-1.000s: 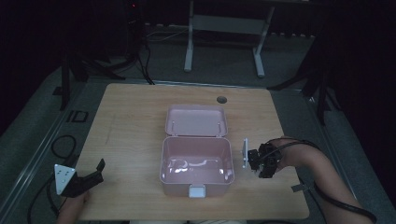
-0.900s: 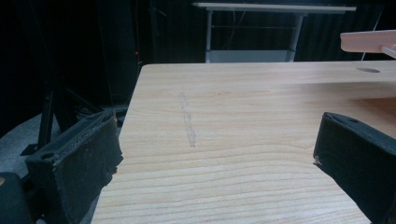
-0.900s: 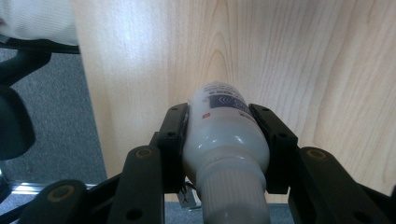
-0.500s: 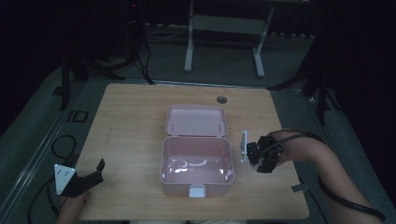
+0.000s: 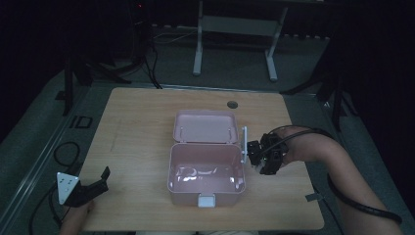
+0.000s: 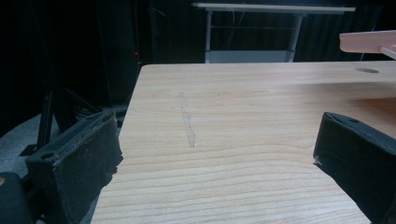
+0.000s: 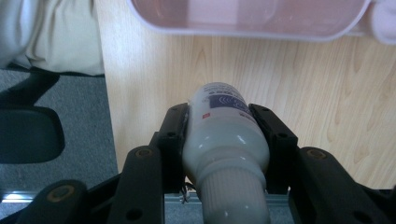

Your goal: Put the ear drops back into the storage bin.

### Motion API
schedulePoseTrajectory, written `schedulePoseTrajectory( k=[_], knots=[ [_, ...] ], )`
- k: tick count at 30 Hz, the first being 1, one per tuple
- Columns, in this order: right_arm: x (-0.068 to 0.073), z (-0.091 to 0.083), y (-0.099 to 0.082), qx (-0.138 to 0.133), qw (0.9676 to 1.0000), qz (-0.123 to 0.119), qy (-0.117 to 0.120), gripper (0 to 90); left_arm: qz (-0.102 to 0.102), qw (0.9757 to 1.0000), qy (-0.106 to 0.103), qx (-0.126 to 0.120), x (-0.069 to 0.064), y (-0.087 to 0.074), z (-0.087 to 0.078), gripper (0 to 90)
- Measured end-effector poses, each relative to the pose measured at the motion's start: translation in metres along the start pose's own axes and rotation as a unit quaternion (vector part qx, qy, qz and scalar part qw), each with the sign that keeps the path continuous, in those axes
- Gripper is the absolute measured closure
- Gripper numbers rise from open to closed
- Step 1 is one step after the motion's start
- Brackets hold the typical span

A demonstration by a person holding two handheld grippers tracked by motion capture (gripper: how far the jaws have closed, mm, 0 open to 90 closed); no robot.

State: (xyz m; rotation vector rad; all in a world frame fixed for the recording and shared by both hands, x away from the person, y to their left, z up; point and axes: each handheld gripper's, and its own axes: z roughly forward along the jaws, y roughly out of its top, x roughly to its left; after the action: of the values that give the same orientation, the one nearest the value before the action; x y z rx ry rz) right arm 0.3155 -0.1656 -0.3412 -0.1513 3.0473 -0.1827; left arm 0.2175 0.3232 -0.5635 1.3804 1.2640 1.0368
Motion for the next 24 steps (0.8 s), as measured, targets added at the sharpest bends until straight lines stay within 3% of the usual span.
schedulePoseTrajectory(
  k=[6, 24],
  knots=[
    [-0.004, -0.009, 0.015, -0.002, 1.0, -0.003, -0.005, 59.9, 0.0, 1.0, -0.001, -0.001, 0.0, 0.0, 0.0, 1.0],
    [-0.011, -0.009, 0.057, -0.007, 0.9996, -0.027, -0.004, 59.9, -0.001, 1.0, -0.002, 0.0, 0.0, 0.0, 0.0, 1.0]
  ],
)
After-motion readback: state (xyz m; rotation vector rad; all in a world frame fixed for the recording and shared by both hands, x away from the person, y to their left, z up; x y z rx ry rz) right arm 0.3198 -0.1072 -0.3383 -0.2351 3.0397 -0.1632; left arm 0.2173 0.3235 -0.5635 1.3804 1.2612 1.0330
